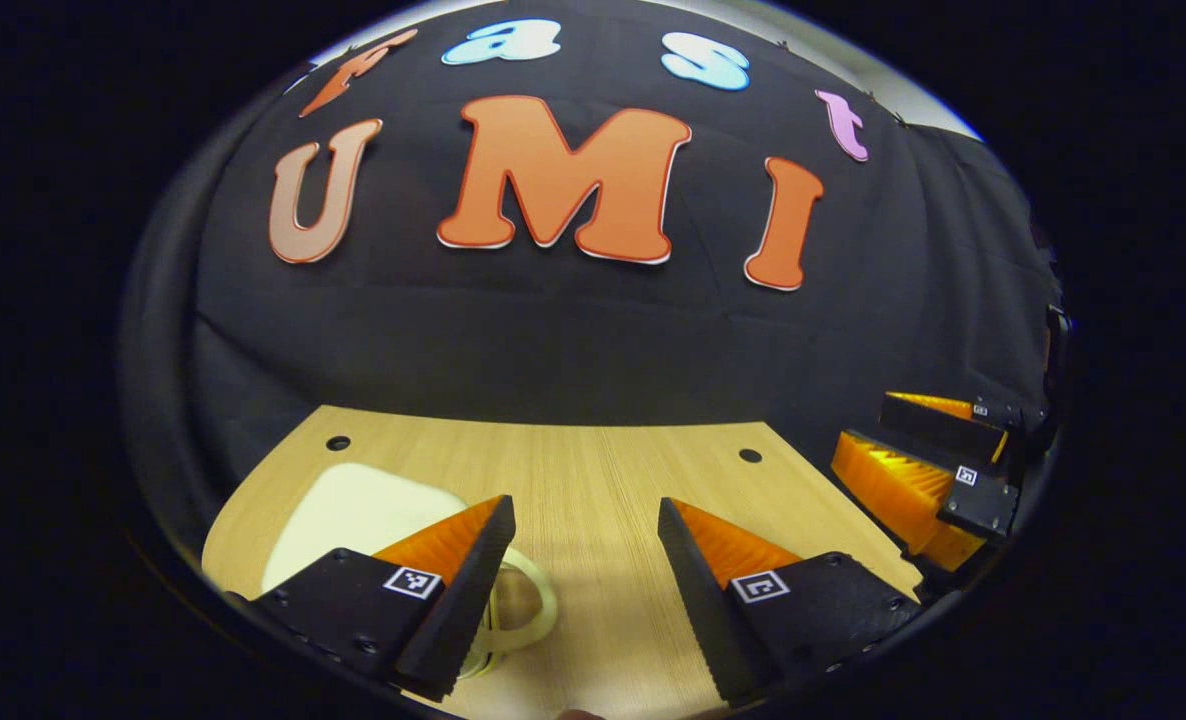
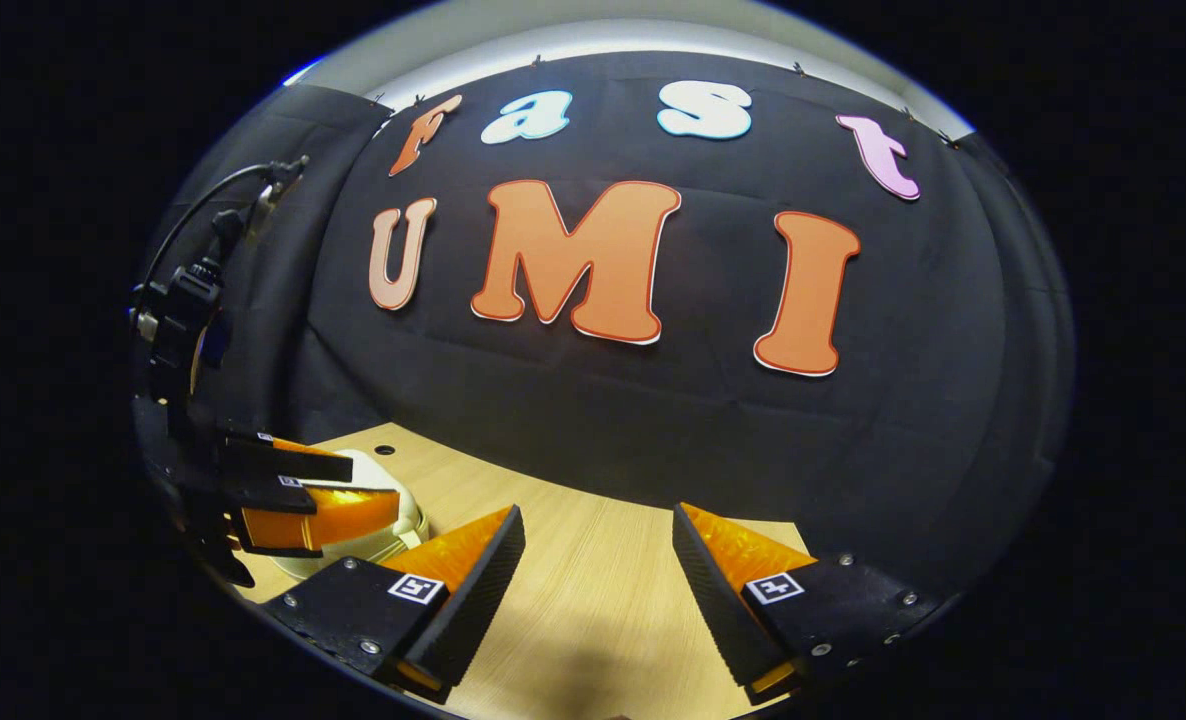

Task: First open the suitcase, pack the skin care products into it, and then close the suitcase.

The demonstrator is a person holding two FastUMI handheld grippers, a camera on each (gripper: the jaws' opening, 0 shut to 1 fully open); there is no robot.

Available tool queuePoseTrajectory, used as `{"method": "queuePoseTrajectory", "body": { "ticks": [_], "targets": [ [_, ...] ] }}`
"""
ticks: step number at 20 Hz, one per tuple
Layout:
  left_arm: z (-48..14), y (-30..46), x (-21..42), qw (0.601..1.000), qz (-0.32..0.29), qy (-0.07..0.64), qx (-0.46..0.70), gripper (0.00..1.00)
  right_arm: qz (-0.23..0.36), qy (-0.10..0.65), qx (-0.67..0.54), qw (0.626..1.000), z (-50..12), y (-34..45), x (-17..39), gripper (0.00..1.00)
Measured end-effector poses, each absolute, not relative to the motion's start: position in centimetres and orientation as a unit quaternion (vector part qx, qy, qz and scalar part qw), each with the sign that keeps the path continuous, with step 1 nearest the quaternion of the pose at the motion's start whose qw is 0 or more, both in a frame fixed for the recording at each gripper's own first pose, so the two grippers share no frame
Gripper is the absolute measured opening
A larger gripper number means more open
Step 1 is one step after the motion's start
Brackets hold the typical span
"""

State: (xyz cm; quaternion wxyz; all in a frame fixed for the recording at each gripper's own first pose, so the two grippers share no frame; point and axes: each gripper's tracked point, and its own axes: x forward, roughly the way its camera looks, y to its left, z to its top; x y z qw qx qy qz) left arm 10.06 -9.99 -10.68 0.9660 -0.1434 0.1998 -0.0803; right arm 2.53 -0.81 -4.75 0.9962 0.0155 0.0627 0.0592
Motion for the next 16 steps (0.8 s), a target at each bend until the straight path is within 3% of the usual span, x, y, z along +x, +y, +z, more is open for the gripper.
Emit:
{"method": "queuePoseTrajectory", "body": {
  "ticks": [6, 16],
  "targets": [
    [-5.9, -7.6, 9.3, 0.984, -0.041, 0.119, -0.128, 0.95, 0.080, 0.034, 0.020, 0.996, -3.1, 0.3, 1.8, 0.94],
    [-5.6, -6.0, 8.1, 0.992, -0.007, 0.108, -0.064, 0.98, 0.080, 0.005, 0.006, 0.997, -1.6, 0.8, 2.2, 0.95]
  ]
}}
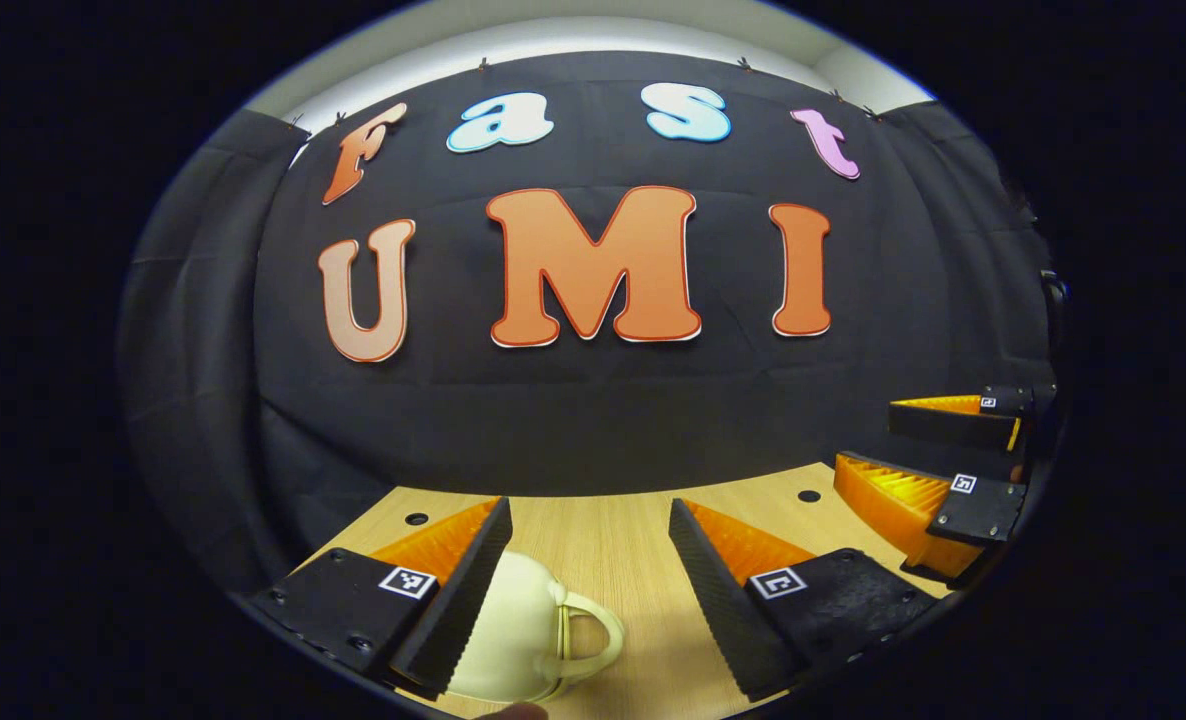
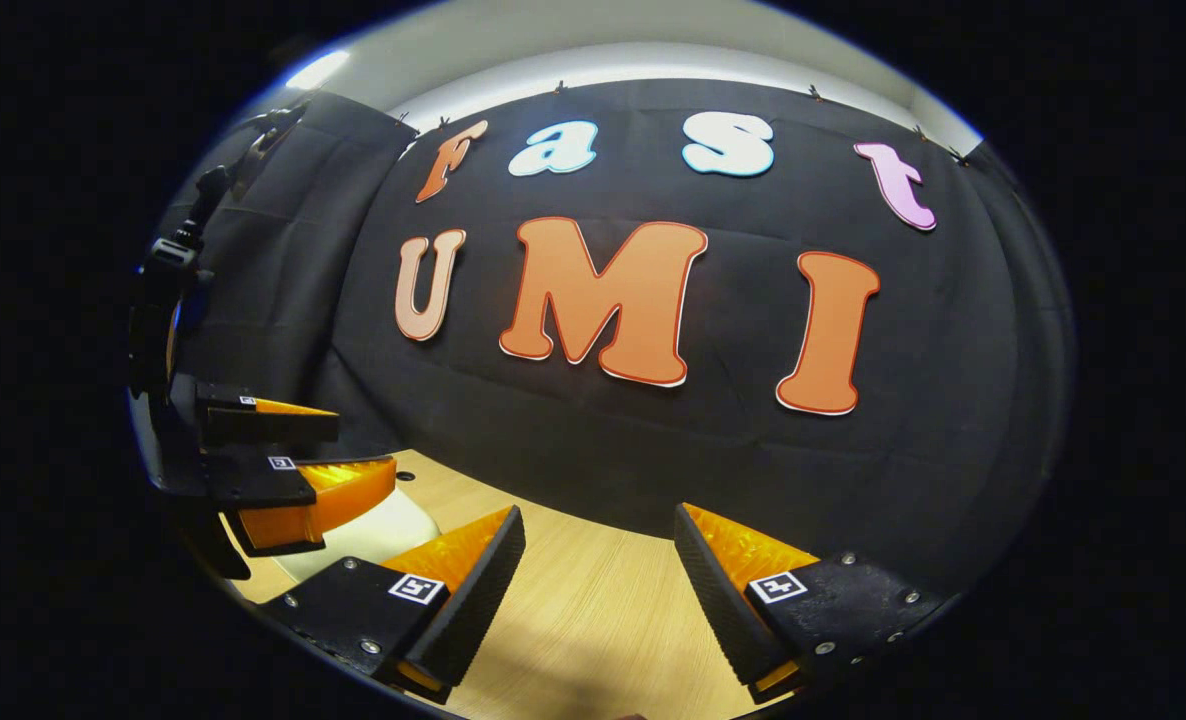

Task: First open the suitcase, pack the skin care products into it, and then close the suitcase.

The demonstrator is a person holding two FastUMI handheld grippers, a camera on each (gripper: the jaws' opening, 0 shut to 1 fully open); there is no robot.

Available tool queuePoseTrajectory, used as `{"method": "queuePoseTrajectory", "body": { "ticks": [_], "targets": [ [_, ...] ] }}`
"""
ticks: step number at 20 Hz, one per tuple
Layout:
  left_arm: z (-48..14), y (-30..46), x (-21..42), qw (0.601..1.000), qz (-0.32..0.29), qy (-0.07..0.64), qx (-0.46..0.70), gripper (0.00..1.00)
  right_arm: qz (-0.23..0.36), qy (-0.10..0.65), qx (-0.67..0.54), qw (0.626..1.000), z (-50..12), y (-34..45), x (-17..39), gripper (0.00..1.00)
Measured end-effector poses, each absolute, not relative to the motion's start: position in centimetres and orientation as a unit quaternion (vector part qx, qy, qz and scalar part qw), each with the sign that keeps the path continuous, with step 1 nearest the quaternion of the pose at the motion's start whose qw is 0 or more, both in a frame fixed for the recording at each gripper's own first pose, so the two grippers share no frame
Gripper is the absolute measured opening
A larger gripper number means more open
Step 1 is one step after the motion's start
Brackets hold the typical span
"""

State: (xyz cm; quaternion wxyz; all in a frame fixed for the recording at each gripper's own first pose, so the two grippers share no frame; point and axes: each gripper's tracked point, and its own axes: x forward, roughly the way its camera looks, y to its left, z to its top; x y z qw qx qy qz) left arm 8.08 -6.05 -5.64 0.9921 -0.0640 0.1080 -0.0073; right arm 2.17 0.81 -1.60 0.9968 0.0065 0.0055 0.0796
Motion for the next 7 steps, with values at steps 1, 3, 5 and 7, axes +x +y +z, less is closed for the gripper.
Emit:
{"method": "queuePoseTrajectory", "body": {
  "ticks": [1, 3, 5, 7],
  "targets": [
    [-5.9, -6.2, 8.0, 0.992, -0.011, 0.108, -0.063, 0.98, 0.074, 0.006, 0.004, 0.997, -1.7, 0.5, 2.1, 0.95],
    [-5.9, -5.7, 8.3, 0.994, -0.002, 0.097, -0.045, 0.98, 0.077, 0.005, 0.006, 0.997, -1.6, 0.4, 2.1, 0.95],
    [-6.8, -3.8, 8.1, 0.993, 0.036, 0.109, 0.009, 0.97, 0.075, 0.001, 0.013, 0.997, -1.4, 0.3, 2.1, 0.95],
    [-8.0, -4.7, 8.3, 0.992, 0.017, 0.122, -0.013, 0.97, 0.074, 0.002, 0.017, 0.997, -1.6, 0.3, 2.2, 0.95]
  ]
}}
